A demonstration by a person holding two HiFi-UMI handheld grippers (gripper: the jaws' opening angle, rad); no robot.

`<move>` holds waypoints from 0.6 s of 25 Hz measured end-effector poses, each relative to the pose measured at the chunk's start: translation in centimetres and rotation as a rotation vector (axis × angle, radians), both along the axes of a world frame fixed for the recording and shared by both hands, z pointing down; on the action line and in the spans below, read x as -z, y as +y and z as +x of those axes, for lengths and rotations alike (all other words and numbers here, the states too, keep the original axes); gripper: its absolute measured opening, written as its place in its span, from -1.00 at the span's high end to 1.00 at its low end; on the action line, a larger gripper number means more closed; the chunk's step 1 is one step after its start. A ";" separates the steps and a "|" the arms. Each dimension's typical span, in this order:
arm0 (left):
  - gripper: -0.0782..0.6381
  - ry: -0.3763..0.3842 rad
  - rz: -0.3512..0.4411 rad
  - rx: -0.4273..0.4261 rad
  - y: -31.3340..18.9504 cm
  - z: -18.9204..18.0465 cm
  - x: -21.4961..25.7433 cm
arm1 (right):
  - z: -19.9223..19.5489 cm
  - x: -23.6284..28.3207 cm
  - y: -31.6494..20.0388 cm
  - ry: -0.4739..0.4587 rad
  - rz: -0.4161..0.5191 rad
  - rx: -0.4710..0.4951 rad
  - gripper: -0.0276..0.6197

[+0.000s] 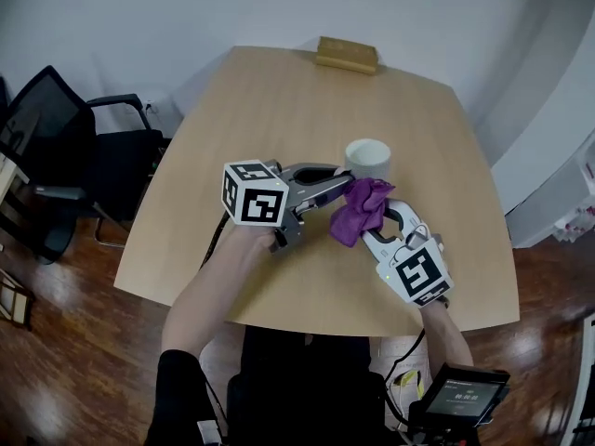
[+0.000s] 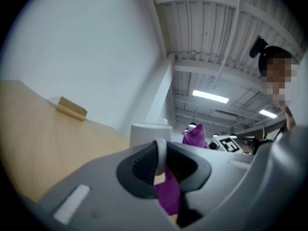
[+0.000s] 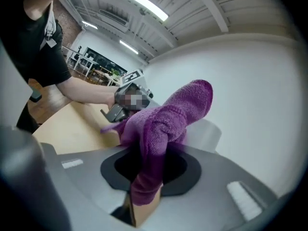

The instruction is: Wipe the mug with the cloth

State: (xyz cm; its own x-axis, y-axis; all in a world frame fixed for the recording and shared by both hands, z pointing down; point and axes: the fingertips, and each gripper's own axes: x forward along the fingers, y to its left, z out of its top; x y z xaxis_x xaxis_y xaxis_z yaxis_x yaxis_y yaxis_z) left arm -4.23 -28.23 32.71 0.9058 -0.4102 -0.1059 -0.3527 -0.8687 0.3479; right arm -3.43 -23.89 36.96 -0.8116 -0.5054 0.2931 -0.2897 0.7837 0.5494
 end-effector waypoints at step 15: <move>0.60 -0.145 0.098 0.000 0.9 1.1 -0.4 | -1.4 7.1 -0.4 -0.166 0.069 0.036 0.67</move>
